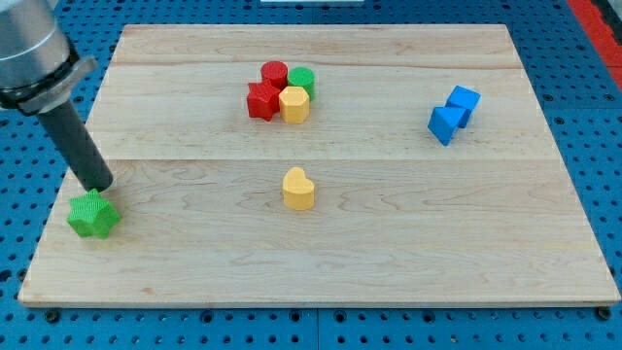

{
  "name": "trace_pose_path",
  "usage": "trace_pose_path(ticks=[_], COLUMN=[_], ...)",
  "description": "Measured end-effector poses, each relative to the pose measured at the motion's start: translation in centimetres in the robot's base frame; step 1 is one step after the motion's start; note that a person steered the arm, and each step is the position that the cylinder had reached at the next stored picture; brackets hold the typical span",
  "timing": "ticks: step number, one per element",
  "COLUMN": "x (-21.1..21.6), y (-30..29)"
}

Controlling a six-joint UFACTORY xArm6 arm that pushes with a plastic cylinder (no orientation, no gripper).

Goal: Place the yellow hexagon along with green circle diagonal to the yellow heart

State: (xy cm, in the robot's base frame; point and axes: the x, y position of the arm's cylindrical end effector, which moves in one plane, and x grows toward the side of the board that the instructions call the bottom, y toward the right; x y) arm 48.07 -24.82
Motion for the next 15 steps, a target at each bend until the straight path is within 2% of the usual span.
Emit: trace_pose_path(ticks=[2,3,4,5,6,8,10,11,13,15], x=[4.3,2.5,0.7,-3.6,-7.1,-12.8,-18.7,-20.2,-19.6,-13.6], y=[0.7,7.0,16.8,25.1,30.6,31.9,26.2,24.4,23.8,23.8])
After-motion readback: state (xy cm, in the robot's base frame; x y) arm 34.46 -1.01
